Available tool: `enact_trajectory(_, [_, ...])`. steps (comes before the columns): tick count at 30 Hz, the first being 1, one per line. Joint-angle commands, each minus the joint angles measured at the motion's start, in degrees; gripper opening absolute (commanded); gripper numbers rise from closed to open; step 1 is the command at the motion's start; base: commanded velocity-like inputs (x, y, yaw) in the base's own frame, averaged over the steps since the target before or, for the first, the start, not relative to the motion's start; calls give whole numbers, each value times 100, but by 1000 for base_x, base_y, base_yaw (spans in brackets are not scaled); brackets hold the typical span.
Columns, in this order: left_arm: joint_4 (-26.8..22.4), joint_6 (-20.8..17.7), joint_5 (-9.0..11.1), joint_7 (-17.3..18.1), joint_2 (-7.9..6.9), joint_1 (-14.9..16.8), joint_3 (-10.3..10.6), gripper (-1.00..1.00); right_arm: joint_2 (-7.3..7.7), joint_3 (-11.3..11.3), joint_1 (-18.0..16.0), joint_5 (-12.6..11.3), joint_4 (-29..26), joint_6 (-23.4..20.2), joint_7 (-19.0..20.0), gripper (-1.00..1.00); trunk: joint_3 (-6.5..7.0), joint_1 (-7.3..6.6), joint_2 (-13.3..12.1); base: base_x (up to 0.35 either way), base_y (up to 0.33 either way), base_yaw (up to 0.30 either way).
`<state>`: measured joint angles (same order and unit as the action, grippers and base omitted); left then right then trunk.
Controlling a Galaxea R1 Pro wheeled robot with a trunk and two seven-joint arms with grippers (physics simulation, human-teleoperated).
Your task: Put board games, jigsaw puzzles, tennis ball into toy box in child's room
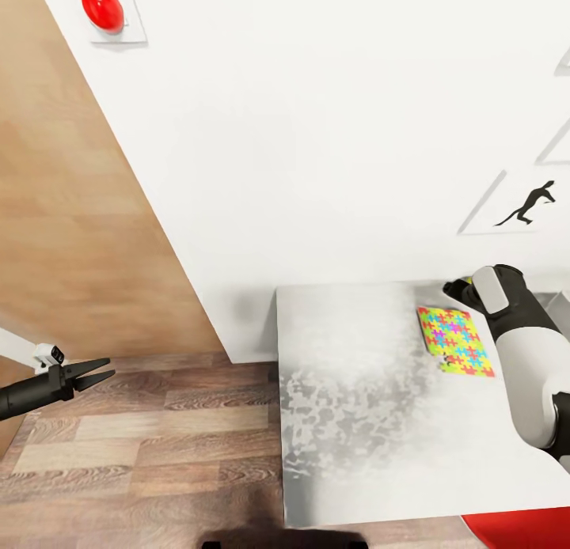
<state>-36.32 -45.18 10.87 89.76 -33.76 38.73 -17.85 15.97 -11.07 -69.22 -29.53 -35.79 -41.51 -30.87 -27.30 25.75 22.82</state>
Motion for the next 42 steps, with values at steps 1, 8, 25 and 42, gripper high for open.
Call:
enact_trajectory(1, [0, -61, -4, 24, -3, 3, 1, 100, 8, 0, -4, -61, -7, -9, -50, 100, -9, 3, 10, 0, 0, 0])
enact_trajectory(8, [1, -61, -4, 24, -2, 3, 1, 100, 52, -1, -4, -61, -7, -20, -49, 100, -11, 3, 10, 0, 0, 0])
enact_trajectory(25, [2, 20, 1, 24, 1, 3, 1, 100, 179, 6, -3, -70, 37, -33, -43, 100, -12, 3, 10, 0, 0, 0])
enact_trajectory(42, [2, 53, 0, 24, 1, 4, -7, 100, 162, 0, -2, -71, 45, -32, -42, 100, -13, 3, 10, 0, 0, 0])
